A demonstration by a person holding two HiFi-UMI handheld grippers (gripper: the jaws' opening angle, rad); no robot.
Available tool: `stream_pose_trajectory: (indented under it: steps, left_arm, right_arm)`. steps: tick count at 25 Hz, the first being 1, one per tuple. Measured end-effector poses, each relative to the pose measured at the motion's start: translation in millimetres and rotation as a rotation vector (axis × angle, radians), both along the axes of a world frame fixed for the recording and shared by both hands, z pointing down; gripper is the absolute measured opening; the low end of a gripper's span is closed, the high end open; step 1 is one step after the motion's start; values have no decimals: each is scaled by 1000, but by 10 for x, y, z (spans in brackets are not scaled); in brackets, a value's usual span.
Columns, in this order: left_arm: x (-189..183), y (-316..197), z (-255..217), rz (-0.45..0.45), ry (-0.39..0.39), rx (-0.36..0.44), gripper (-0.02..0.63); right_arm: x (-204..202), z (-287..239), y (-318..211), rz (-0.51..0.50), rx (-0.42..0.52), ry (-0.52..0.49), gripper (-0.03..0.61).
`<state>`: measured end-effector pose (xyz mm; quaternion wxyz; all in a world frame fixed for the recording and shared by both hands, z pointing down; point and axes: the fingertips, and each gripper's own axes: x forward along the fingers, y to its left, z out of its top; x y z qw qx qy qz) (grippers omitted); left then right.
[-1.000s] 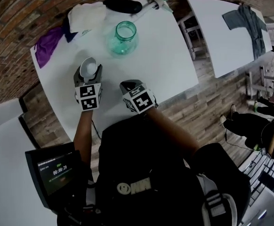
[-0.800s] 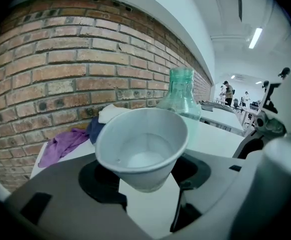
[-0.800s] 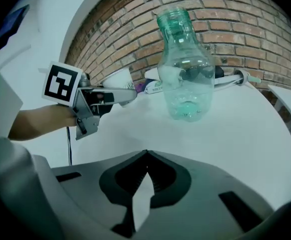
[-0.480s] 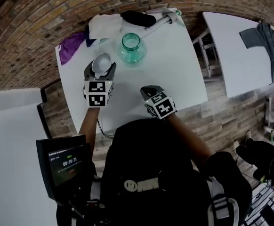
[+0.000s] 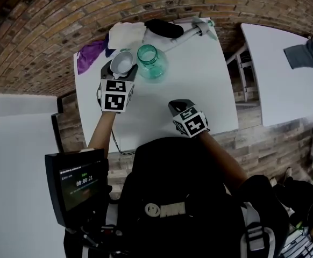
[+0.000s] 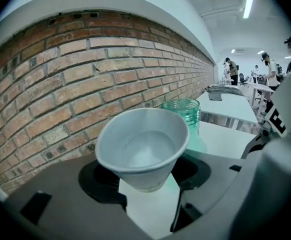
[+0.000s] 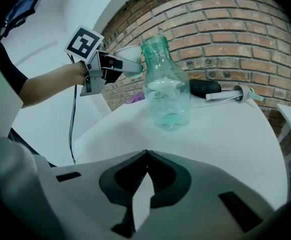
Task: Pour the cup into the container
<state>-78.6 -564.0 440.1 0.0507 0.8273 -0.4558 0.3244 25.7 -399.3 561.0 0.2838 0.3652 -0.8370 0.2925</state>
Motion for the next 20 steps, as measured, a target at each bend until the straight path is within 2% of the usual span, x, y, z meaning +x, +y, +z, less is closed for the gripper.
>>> stream_pose_trajectory:
  steps: [11, 20]
  left_arm:
    - [4, -126, -161, 22, -155, 19, 294]
    - [97, -171, -202, 62, -238, 16, 294]
  right_arm:
    - [-20, 1, -79, -35, 7, -43, 5]
    - [-74, -21, -90, -24, 23, -65, 5]
